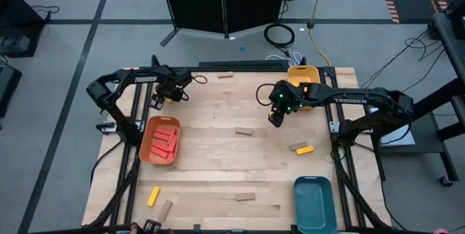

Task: Sort blocks
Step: Put the yellow block into the yellow bin

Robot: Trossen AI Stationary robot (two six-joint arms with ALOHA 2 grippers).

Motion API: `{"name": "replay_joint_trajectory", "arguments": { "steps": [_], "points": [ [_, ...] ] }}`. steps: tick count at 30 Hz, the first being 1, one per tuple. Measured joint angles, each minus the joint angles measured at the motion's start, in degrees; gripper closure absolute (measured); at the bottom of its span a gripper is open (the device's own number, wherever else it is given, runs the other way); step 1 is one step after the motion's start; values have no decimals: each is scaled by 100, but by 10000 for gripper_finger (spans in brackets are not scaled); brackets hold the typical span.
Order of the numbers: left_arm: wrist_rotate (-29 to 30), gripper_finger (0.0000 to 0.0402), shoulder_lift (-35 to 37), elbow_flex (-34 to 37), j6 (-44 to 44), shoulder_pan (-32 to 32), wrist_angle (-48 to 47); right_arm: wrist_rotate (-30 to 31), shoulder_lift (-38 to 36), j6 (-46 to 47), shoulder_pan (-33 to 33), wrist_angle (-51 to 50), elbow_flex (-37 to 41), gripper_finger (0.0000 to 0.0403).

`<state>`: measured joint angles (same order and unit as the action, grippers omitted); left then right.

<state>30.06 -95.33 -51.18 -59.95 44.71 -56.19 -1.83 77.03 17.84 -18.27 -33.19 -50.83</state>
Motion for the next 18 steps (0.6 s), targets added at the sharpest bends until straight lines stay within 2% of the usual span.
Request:
{"name": "replay_joint_trajectory", "arguments": {
  "steps": [5,18],
  "points": [
    [-497,196,0,15,-108,-23,-303,4,0,7,1,0,0,165],
    [-556,196,0,102,-144,-22,147,26,0,-6,1,83,0,165]
  ]
}}
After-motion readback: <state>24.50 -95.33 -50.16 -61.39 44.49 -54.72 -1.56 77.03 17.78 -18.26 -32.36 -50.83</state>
